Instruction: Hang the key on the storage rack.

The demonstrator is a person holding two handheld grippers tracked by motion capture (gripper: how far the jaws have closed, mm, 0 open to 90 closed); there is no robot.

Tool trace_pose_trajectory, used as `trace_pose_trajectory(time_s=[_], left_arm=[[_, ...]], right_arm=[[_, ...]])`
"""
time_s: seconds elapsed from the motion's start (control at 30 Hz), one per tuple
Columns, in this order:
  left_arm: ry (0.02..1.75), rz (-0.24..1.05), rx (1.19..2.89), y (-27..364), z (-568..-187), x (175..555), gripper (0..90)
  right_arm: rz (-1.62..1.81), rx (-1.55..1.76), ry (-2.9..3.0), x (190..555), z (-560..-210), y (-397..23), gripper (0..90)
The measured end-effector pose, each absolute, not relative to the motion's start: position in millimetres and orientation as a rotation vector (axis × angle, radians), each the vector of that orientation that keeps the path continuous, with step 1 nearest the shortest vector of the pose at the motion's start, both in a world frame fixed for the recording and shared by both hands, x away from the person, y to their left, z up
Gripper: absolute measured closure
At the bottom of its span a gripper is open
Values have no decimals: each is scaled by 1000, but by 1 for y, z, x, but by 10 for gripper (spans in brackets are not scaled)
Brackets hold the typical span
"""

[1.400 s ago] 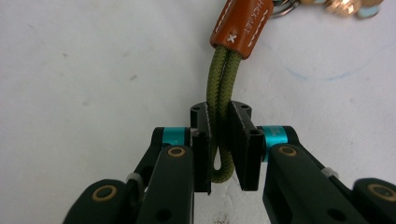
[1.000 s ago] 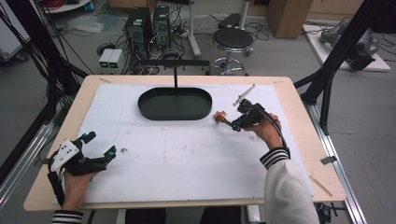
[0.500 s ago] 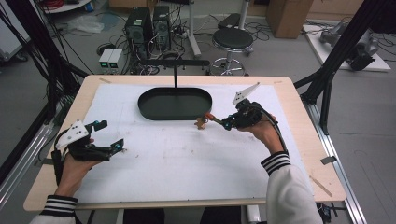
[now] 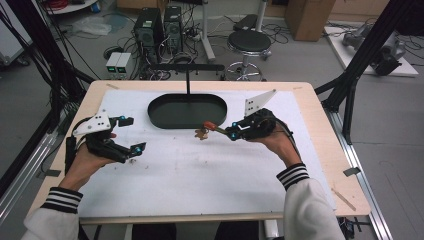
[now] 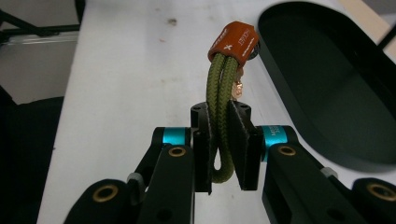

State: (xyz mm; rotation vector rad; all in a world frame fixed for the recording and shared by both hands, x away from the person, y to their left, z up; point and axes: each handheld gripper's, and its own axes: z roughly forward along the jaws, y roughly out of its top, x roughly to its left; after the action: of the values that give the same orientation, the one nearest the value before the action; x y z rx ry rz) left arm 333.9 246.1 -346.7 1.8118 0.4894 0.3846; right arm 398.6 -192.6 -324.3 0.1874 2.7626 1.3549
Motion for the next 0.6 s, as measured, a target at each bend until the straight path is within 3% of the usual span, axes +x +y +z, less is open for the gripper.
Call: trace_pose_trajectory(time_s=[0.6], left_arm=[[272,249,1929,196,-317,356,27]], right_arm=[[1460,-12,2748,389,-320,-167,801]])
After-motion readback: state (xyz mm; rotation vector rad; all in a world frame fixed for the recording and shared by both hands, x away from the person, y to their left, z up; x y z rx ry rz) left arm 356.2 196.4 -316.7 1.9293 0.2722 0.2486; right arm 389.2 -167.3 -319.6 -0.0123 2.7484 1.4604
